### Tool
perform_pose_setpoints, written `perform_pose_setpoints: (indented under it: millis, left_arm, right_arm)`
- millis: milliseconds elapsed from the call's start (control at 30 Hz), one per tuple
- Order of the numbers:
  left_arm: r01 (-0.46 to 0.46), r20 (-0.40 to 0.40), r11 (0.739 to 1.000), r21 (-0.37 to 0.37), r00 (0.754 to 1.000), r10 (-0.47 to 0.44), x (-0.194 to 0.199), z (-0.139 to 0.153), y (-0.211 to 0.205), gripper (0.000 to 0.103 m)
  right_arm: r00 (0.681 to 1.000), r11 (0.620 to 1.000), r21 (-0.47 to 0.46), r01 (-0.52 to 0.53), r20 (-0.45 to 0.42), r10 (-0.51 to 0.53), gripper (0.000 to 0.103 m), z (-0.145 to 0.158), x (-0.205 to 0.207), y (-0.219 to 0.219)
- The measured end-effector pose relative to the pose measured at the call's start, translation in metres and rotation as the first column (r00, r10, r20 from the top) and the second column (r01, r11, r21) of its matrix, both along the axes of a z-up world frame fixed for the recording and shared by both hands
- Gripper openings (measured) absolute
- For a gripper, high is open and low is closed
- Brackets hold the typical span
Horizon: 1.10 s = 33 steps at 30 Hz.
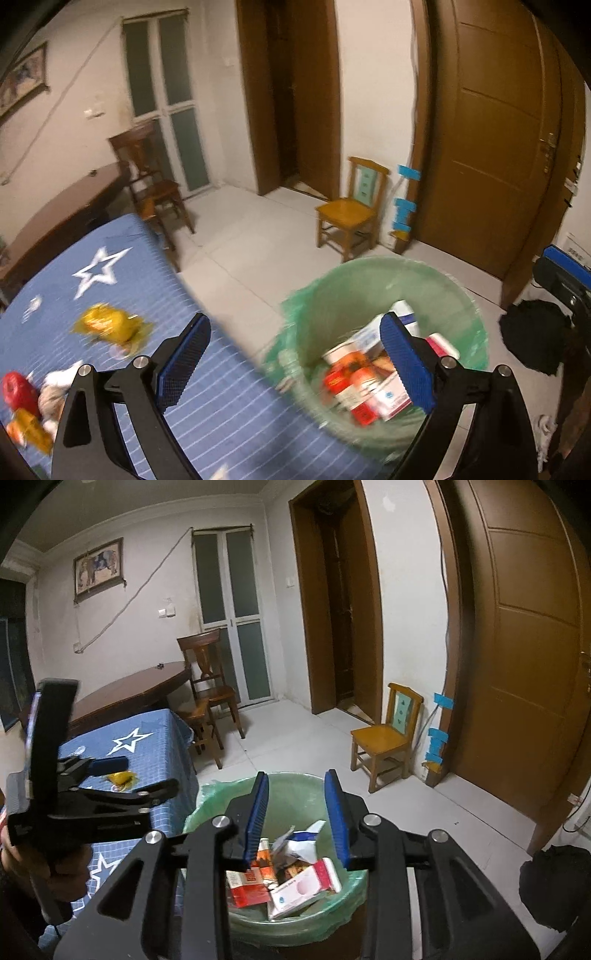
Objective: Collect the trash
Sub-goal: 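Move both tools back over the table toward the remaining items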
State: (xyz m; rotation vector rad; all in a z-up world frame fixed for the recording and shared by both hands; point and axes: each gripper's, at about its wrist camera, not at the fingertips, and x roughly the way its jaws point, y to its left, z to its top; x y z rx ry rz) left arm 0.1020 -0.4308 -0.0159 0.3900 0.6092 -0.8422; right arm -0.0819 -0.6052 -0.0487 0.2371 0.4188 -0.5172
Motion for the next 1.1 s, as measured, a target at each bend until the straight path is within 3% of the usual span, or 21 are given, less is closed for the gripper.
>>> perform_pose_setpoints:
  millis: [233,333,467,600,667,700,733,800,833,933,1033,1100]
  left_arm:
    - [-0.175,-0.010,0.984,-0.022,0.985,0.175,0.023,0.006,0.098,0.093]
    - [-0.280,-0.060,0.960,-0.032,0.959,0.277,0.043,0.010,0.153,0.093]
    - [-0.399,-0.103,0.916,-0.034,0.914,0.394,0.066,0.019,0.231,0.093]
    - [-0.572,-0.121,0.820,-0.028,0.816,0.565,0.096,0.034,0.316,0.094]
    - [-0.680,-0.139,0.733,-0.020,0.727,0.672,0.115,0.038,0.363,0.094]
    - [-0.711,-0.156,0.702,-0.023,0.697,0.700,0.122,0.041,0.380,0.095]
    - [-0.754,-0.203,0.657,-0.030,0.648,0.734,0.134,0.041,0.405,0.096]
    - [-0.800,-0.274,0.600,-0.022,0.582,0.766,0.150,0.039,0.432,0.096]
    - [-0.821,-0.321,0.570,-0.022,0.546,0.774,0.158,0.036,0.447,0.096]
    - [-0.854,-0.401,0.520,0.000,0.476,0.783,0.176,0.023,0.471,0.096]
    - [-0.861,-0.438,0.507,0.025,0.447,0.780,0.189,0.010,0.468,0.096]
    - [-0.866,-0.448,0.499,0.039,0.431,0.783,0.196,0.002,0.464,0.096]
  right_arm:
    - [0.982,0.982,0.018,-0.187,-0.009,0.187,0.030,-0.009,0.041,0.049]
    - [0.956,0.956,-0.002,-0.294,-0.030,0.293,0.032,-0.009,0.061,0.079]
    - [0.895,0.895,-0.024,-0.446,-0.045,0.444,0.046,-0.005,0.088,0.124]
    - [0.825,0.825,-0.038,-0.564,-0.049,0.562,0.051,0.001,0.111,0.167]
    - [0.779,0.778,-0.043,-0.627,-0.050,0.625,0.055,0.004,0.125,0.187]
    - [0.748,0.747,-0.046,-0.664,-0.055,0.662,0.056,0.004,0.134,0.200]
    - [0.720,0.718,-0.050,-0.694,-0.061,0.692,0.059,0.004,0.142,0.211]
    - [0.688,0.685,-0.062,-0.726,-0.077,0.722,0.061,0.003,0.151,0.229]
    - [0.655,0.651,-0.066,-0.756,-0.092,0.750,0.064,0.002,0.160,0.242]
    - [0.594,0.586,-0.100,-0.804,-0.126,0.795,0.073,-0.001,0.175,0.269]
    - [0.521,0.508,-0.115,-0.853,-0.168,0.837,0.085,-0.004,0.191,0.290]
    - [0.493,0.477,-0.126,-0.870,-0.187,0.850,0.092,-0.008,0.201,0.299]
